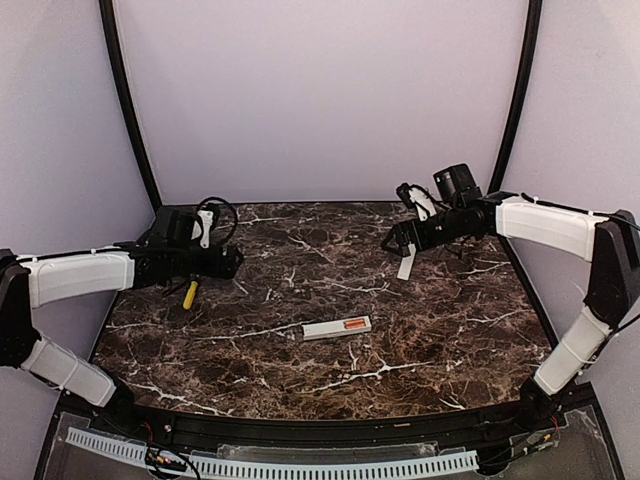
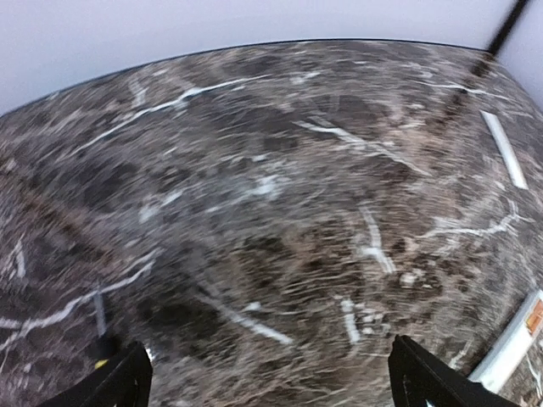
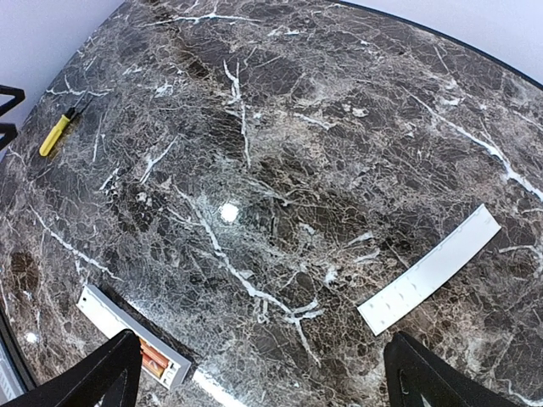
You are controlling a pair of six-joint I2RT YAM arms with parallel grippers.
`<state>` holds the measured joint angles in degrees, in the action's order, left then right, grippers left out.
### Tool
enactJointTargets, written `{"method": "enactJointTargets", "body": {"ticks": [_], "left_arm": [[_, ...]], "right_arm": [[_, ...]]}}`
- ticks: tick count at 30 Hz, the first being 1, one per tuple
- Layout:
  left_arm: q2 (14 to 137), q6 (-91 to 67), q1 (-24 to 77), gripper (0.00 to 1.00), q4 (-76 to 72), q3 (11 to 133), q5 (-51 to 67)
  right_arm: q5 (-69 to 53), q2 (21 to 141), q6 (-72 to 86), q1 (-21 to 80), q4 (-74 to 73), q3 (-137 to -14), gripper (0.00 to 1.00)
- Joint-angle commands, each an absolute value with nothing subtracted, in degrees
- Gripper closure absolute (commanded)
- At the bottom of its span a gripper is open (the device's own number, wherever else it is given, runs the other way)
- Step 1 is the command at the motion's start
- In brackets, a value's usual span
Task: Unload the batteries from the remote control
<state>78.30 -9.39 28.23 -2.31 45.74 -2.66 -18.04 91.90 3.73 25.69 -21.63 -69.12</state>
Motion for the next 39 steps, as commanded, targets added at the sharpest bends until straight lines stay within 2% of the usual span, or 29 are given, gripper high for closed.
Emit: {"method": "enactJointTargets", "body": {"ticks": [1, 4, 9, 13, 18, 22, 31, 36, 39], "left_arm": [[77.0, -16.4, 25.1, 0.04, 15.5, 47.9, -10.9], [78.7, -17.8, 23.8, 0.05, 23.1, 51.5, -13.3], [85.3, -16.7, 19.7, 0.09, 30.8, 56.7, -9.3], [91.2, -15.4, 17.9, 0.13, 36.2, 61.5, -10.8], [99.1, -13.6, 13.2, 0.27, 39.1, 66.6, -7.2], [104.2, -11.7, 12.1, 0.32, 40.9, 70.6, -6.4], [109.3, -9.4, 9.8, 0.51, 42.9, 75.5, -4.4], [110.9, -8.7, 9.5, 0.55, 43.5, 76.2, -3.9], [111.9, -8.7, 9.6, 0.61, 42.9, 76.0, -2.2]], "right_arm": [[-19.0, 92.0, 3.6, 25.2, -19.1, -69.6, 0.01], [-19.8, 91.7, 3.8, 25.2, -18.8, -68.9, 0.02], [-20.7, 91.4, 4.0, 25.2, -17.8, -67.7, 0.01], [-21.3, 90.4, 4.0, 25.2, -17.3, -66.6, 0.01], [-22.6, 89.4, 4.7, 25.2, -15.8, -64.7, 0.01], [-23.2, 88.8, 5.0, 25.2, -15.3, -63.7, 0.01], [-23.5, 88.6, 4.8, 25.2, -15.1, -62.9, 0.01], [-23.6, 89.4, 4.6, 25.2, -15.1, -63.4, 0.01], [-23.9, 89.9, 4.6, 25.2, -15.1, -63.8, 0.01]]}}
